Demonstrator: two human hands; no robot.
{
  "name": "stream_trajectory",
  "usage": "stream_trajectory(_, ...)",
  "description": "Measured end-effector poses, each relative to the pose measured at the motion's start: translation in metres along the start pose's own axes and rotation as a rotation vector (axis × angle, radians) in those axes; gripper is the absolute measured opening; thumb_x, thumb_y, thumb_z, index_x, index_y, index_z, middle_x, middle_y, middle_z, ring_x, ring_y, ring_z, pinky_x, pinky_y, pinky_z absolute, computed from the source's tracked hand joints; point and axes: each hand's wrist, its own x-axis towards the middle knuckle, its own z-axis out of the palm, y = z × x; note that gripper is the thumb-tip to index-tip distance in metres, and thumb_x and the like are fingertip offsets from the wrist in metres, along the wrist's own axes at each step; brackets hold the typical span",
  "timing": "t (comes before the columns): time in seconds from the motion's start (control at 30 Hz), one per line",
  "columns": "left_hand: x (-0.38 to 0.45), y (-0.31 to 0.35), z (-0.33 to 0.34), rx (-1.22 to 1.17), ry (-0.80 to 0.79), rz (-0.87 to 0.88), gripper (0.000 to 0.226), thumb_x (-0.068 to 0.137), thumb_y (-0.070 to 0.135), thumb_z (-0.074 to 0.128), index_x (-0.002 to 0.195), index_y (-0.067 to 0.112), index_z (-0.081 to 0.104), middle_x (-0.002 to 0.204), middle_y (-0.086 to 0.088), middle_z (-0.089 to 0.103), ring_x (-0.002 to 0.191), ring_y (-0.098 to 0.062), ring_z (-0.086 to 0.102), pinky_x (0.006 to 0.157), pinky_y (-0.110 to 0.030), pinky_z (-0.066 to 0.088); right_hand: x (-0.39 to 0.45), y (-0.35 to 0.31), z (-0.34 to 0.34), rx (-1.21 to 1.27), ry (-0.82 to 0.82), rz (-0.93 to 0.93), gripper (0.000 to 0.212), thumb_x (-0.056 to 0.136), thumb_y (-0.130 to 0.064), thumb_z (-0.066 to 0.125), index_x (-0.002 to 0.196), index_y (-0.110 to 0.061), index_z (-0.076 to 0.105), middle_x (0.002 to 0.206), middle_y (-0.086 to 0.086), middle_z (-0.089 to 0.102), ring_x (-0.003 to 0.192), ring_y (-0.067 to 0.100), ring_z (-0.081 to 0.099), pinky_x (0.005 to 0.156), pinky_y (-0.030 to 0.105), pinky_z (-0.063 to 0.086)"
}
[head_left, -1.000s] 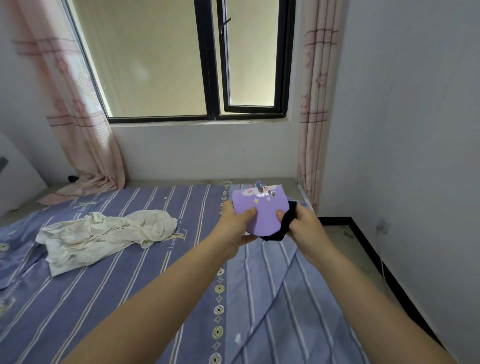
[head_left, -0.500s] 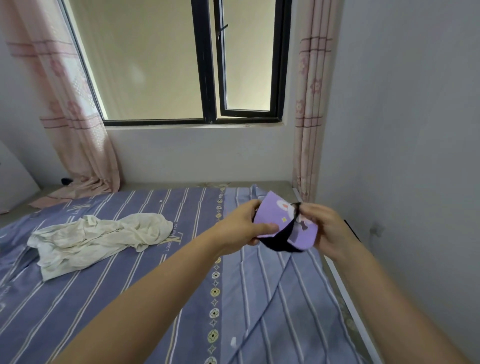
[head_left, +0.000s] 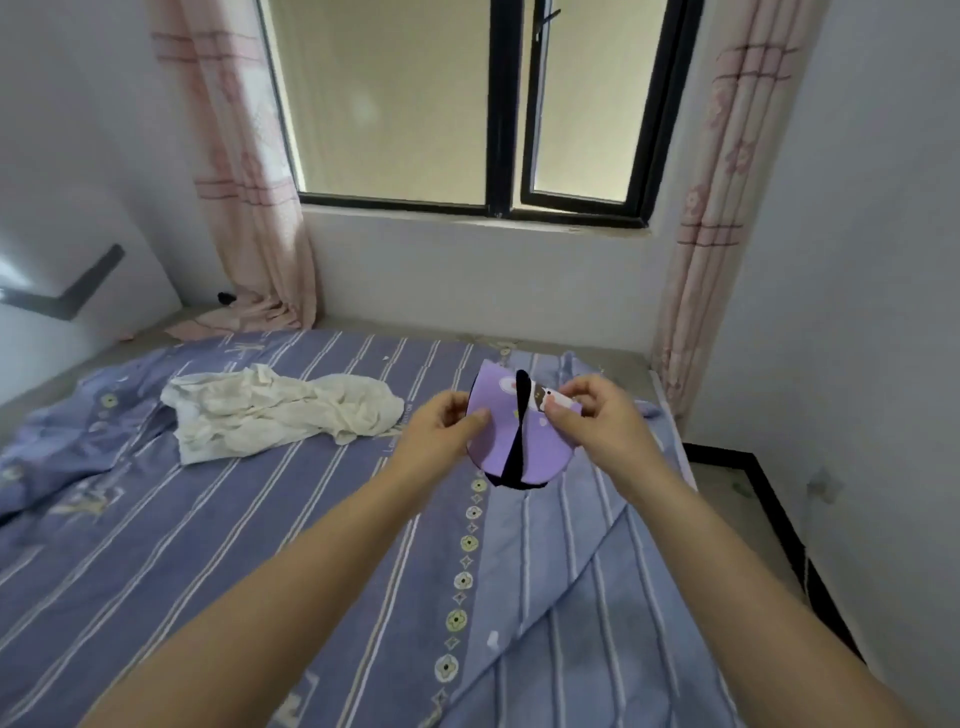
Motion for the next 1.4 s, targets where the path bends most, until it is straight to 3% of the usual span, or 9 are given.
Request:
stream_trajectory(0.17, -0.062, -0.036, -0.094, 0.009, 0.364, -0.093, 0.037, 0.088, 0.002, 0.051, 0.061, 0.025, 0.059, 0.054, 0.016, 0.063, 0.054, 0.001, 0.055, 0.052, -0.012, 0.042, -0.002, 0.004, 0.104, 0.022, -0.328, 0.007, 0.025, 0.08, 0.0, 0.062, 0.066, -0.02, 0.057, 0.061, 0.001, 0.058, 0.042, -0.005, 0.053, 0.042, 0.008, 0.044)
stream_trajectory(0.33, -0.172, -0.082, -0.224, -0.011, 0.778, -0.236, 0.03, 0.09, 0.004, 0.049, 0.066, 0.018, 0.059, 0.071, -0.004, 0.056, 0.064, -0.014, 0.049, 0.056, -0.018, 0.043, -0.053, 0.004, 0.283, 0.155, -0.659, 0.188, 0.024, 0.082, 0.005, 0.056, 0.106, 0.004, 0.061, 0.087, 0.01, 0.062, 0.071, 0.019, 0.056, 0.059, 0.02, 0.05)
stream_trajectory(0.47, -0.275, -0.11, -0.344, -0.001, 1.086, -0.313, 0.017, 0.09, 0.001, 0.049, 0.08, 0.003, 0.062, 0.069, -0.004, 0.055, 0.06, -0.013, 0.048, 0.043, -0.007, 0.044, -0.127, -0.015, 0.444, 0.106, -0.859, 0.232, 0.012, 0.083, 0.0, 0.057, 0.093, 0.0, 0.064, 0.063, 0.001, 0.059, 0.053, 0.009, 0.054, 0.047, 0.015, 0.043)
stream_trajectory(0.6, -0.386, -0.13, -0.481, 0.214, 1.222, -0.456, 0.02, 0.088, 0.002, 0.051, 0.069, 0.007, 0.056, 0.073, -0.014, 0.053, 0.063, -0.021, 0.046, 0.052, -0.024, 0.039, -0.21, -0.049, 0.615, 0.056, -1.031, 0.17, 0.011, 0.081, 0.003, 0.057, 0.088, -0.003, 0.064, 0.059, -0.001, 0.056, 0.052, 0.01, 0.05, 0.043, 0.012, 0.042)
stream_trajectory(0.73, -0.482, -0.139, -0.603, 0.544, 1.229, -0.676, 0.025, 0.086, 0.008, 0.051, 0.061, 0.011, 0.052, 0.062, -0.007, 0.053, 0.069, -0.026, 0.048, 0.05, -0.028, 0.03, -0.283, -0.083, 0.76, 0.005, -1.15, 0.164, 0.013, 0.08, 0.001, 0.059, 0.092, 0.003, 0.065, 0.061, 0.0, 0.058, 0.052, 0.01, 0.051, 0.045, 0.015, 0.042)
stream_trajectory(0.87, -0.548, -0.151, -0.71, 0.682, 1.245, -0.847, 0.024, 0.09, 0.016, 0.047, 0.103, 0.002, 0.06, 0.104, -0.02, 0.066, 0.096, -0.035, 0.057, 0.074, -0.038, 0.046, -0.332, -0.111, 0.883, -0.018, -1.234, 0.219, 0.017, 0.082, 0.002, 0.058, 0.097, 0.005, 0.063, 0.071, 0.006, 0.062, 0.055, 0.012, 0.053, 0.052, 0.018, 0.046)
stream_trajectory(1.03, -0.597, -0.189, -0.848, 0.951, 1.203, -0.984, 0.044, 0.091, 0.019, 0.048, 0.13, 0.0, 0.038, 0.134, -0.022, 0.046, 0.126, -0.035, 0.039, 0.1, -0.044, 0.038, -0.348, -0.118, 1.043, -0.063, -1.252, 0.259, 0.022, 0.083, 0.004, 0.057, 0.103, 0.011, 0.059, 0.108, 0.029, 0.062, 0.062, 0.02, 0.055, 0.051, 0.017, 0.049)
stream_trajectory(1.2, -0.628, -0.268, -1.005, 1.14, 0.999, -1.177, 0.067, 0.09, 0.028, 0.047, 0.141, 0.0, 0.013, 0.153, -0.021, 0.015, 0.142, -0.032, 0.009, 0.116, -0.041, 0.017, -0.35, -0.088, 1.232, -0.195, -1.222, 0.343, 0.022, 0.082, 0.005, 0.057, 0.103, 0.011, 0.058, 0.094, 0.021, 0.06, 0.053, 0.014, 0.052, 0.036, 0.011, 0.047)
stream_trajectory(1.4, -0.652, -0.361, -1.148, 1.077, 0.815, -1.333, 0.087, 0.085, 0.031, 0.056, 0.142, 0.001, -0.002, 0.155, -0.022, 0.001, 0.143, -0.034, -0.004, 0.118, -0.041, 0.011, -0.364, -0.026, 1.42, -0.395, -1.162, 0.434, 0.021, 0.079, 0.01, 0.055, 0.098, 0.014, 0.061, 0.098, 0.03, 0.064, 0.065, 0.032, 0.059, 0.064, 0.035, 0.051)
